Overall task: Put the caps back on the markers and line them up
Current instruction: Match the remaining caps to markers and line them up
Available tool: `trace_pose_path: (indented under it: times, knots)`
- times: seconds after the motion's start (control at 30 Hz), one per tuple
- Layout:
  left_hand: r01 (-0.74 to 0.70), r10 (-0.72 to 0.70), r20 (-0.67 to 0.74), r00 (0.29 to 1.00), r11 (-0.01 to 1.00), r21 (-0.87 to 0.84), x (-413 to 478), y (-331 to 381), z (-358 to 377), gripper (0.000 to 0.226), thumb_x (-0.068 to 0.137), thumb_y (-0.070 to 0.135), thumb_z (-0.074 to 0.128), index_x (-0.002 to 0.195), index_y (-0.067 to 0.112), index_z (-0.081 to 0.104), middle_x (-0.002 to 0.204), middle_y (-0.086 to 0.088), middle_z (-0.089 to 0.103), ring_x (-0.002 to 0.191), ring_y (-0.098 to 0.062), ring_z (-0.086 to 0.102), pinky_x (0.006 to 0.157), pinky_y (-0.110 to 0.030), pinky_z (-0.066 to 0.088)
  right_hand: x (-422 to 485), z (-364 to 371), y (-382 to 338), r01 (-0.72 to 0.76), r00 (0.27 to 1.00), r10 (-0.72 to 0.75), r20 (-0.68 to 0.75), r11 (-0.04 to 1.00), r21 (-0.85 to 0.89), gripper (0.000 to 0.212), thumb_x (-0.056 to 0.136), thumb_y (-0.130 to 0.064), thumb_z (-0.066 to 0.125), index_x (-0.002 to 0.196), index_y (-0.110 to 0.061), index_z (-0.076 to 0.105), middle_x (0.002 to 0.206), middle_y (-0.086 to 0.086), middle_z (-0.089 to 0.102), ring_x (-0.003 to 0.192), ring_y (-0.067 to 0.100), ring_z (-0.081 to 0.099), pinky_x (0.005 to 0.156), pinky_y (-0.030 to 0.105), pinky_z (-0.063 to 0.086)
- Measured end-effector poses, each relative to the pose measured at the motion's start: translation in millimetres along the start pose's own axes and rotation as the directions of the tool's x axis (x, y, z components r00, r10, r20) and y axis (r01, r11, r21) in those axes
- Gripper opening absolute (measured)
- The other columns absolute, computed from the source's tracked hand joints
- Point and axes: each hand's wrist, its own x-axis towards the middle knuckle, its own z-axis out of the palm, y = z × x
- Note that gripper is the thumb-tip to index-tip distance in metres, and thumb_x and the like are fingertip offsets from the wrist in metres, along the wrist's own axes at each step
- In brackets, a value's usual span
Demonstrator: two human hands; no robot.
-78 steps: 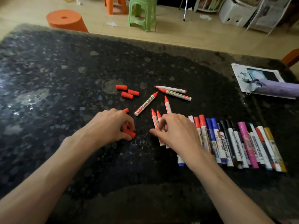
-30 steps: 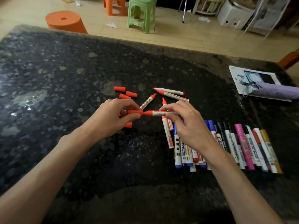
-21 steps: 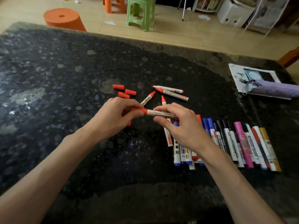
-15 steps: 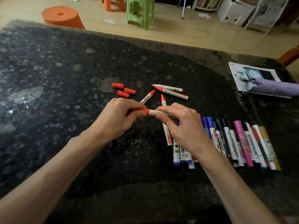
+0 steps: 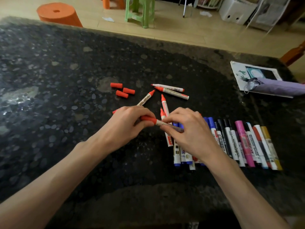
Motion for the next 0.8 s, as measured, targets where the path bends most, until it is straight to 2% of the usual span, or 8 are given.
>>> trace_pose_path:
  times: [0.07, 0.17, 0.27, 0.4, 0.5, 0.57, 0.67, 0.8]
  knots:
    - [-0.006, 0.006, 0.021, 1.000, 1.000, 0.003, 4.1, 4.5, 6.4, 0.029, 0.093, 0.034, 0.070, 0.122, 0.033, 0.069, 0.108, 0.018, 0.067, 0.093, 0.001, 0.062, 0.080, -0.009, 0.046, -4.9, -5.6, 5.0, -0.040, 0.999, 0.040, -0.011, 0.999, 0.008, 0.020, 0.093, -0.045, 0.072, 0.109, -0.036, 0.076, 0.098, -0.017, 0.062, 0.093, 0.003, 0.057, 0.081, 0.030, 0.044]
    - [0.044, -0.044, 0.008, 0.999, 0.999, 0.005, 11.8, 7.2, 6.6, 0.052, 0.091, 0.043, 0.068, 0.141, 0.033, 0.056, 0.119, 0.016, 0.062, 0.097, 0.000, 0.063, 0.081, -0.023, 0.054, -12.9, -18.9, 17.0, -0.229, 0.971, 0.233, -0.059, 0.971, 0.074, 0.018, 0.091, -0.046, 0.074, 0.104, -0.034, 0.077, 0.086, -0.014, 0.066, 0.080, 0.001, 0.062, 0.072, 0.028, 0.051]
    - [0.090, -0.088, -0.055, 0.995, 0.995, 0.029, 19.1, 6.0, -1.9, 0.042, 0.094, 0.031, 0.068, 0.135, 0.029, 0.061, 0.115, 0.014, 0.066, 0.094, 0.000, 0.065, 0.080, -0.031, 0.057, -24.2, -31.5, 35.9, -0.453, 0.882, 0.459, -0.106, 0.888, 0.078, 0.020, 0.092, -0.044, 0.075, 0.107, -0.031, 0.075, 0.083, -0.015, 0.068, 0.077, -0.002, 0.064, 0.066, 0.021, 0.048]
    - [0.137, -0.131, -0.082, 0.988, 0.988, 0.073, 20.5, 4.2, -3.7, 0.033, 0.096, 0.021, 0.066, 0.128, 0.029, 0.067, 0.106, 0.018, 0.068, 0.091, 0.000, 0.065, 0.083, -0.037, 0.058, -38.2, -40.0, 51.8, -0.608, 0.783, 0.597, -0.175, 0.794, -0.013, 0.021, 0.091, -0.043, 0.076, 0.105, -0.029, 0.069, 0.075, -0.017, 0.063, 0.067, -0.007, 0.058, 0.054, 0.018, 0.036]
    - [0.151, -0.143, -0.088, 0.986, 0.985, 0.080, 21.4, 2.6, -3.1, 0.032, 0.095, 0.019, 0.064, 0.125, 0.030, 0.068, 0.105, 0.017, 0.070, 0.090, -0.001, 0.065, 0.083, -0.040, 0.058, -42.5, -40.4, 54.0, -0.642, 0.765, 0.621, -0.173, 0.758, -0.118, 0.024, 0.090, -0.051, 0.076, 0.101, -0.030, 0.069, 0.074, -0.015, 0.061, 0.066, -0.003, 0.055, 0.054, 0.022, 0.037]
    - [0.159, -0.151, -0.090, 0.984, 0.984, 0.086, 23.4, 1.3, -4.3, 0.031, 0.095, 0.018, 0.064, 0.123, 0.031, 0.070, 0.102, 0.017, 0.070, 0.087, -0.002, 0.065, 0.083, -0.041, 0.058, -42.5, -40.6, 53.2, -0.640, 0.766, 0.614, -0.189, 0.754, -0.146, 0.023, 0.091, -0.053, 0.073, 0.098, -0.032, 0.068, 0.075, -0.015, 0.062, 0.071, 0.004, 0.059, 0.059, 0.027, 0.041]
    - [0.209, -0.199, -0.097, 0.975, 0.971, 0.114, 25.2, -3.2, -10.4, 0.025, 0.094, 0.018, 0.065, 0.115, 0.030, 0.073, 0.092, 0.018, 0.067, 0.087, -0.010, 0.068, 0.085, -0.038, 0.055, -37.8, -40.4, 49.2, -0.593, 0.803, 0.570, -0.174, 0.794, -0.135, 0.016, 0.094, -0.050, 0.070, 0.097, -0.035, 0.066, 0.083, -0.015, 0.065, 0.076, 0.004, 0.061, 0.061, 0.028, 0.045]
    - [0.288, -0.274, -0.099, 0.957, 0.940, 0.186, 23.5, -14.1, -22.3, 0.015, 0.092, 0.022, 0.068, 0.096, 0.035, 0.072, 0.091, 0.011, 0.070, 0.089, -0.016, 0.067, 0.083, -0.036, 0.051, -21.1, -31.8, 34.4, -0.479, 0.875, 0.473, -0.103, 0.877, -0.045, 0.013, 0.095, -0.046, 0.070, 0.103, -0.035, 0.068, 0.088, -0.016, 0.064, 0.081, 0.000, 0.059, 0.069, 0.026, 0.051]
